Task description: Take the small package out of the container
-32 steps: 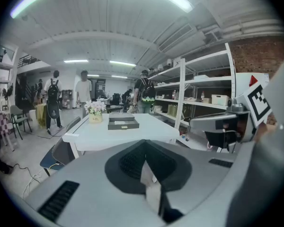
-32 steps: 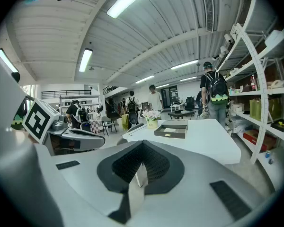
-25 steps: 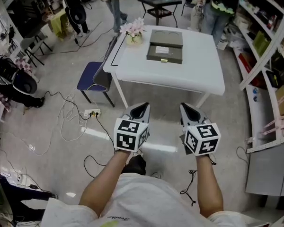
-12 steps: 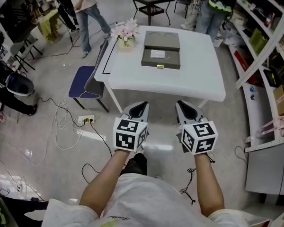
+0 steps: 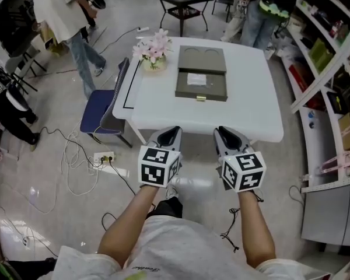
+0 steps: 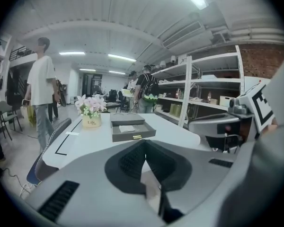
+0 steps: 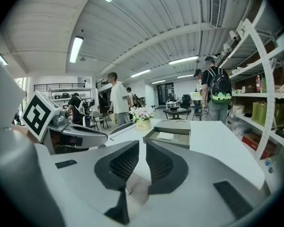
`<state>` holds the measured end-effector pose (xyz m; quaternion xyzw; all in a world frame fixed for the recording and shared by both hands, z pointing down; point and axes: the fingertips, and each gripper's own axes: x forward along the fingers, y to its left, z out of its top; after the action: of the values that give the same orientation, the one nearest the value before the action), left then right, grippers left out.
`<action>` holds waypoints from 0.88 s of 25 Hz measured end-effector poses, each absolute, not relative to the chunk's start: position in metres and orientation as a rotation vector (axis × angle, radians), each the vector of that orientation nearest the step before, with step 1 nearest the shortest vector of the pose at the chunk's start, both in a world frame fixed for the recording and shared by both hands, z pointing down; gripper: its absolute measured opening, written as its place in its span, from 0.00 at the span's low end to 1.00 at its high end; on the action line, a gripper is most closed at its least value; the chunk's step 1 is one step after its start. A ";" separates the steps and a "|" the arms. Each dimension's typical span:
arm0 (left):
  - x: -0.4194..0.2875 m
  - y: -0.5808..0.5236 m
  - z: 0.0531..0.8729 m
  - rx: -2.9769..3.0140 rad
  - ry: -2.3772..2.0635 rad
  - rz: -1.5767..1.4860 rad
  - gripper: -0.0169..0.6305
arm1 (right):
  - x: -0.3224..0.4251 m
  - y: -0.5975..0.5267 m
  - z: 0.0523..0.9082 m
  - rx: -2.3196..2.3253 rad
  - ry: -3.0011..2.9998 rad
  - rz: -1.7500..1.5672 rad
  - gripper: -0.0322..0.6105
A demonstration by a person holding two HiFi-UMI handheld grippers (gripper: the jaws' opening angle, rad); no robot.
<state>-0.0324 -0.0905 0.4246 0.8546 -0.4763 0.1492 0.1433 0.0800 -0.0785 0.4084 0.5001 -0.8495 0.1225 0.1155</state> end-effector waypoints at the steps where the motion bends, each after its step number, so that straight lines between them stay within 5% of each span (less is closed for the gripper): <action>1: -0.034 -0.098 0.424 2.466 -1.370 0.430 0.03 | 0.079 -0.086 0.408 1.468 -2.484 0.361 0.13; 22: -0.068 -0.209 0.428 2.512 -1.235 0.404 0.03 | 0.057 -0.197 0.407 1.520 -2.353 0.367 0.24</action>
<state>-0.0677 -0.2087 0.4275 0.8774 -0.4312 0.1412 0.1560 0.0571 -0.1969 0.4071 0.5312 -0.8225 0.1284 0.1577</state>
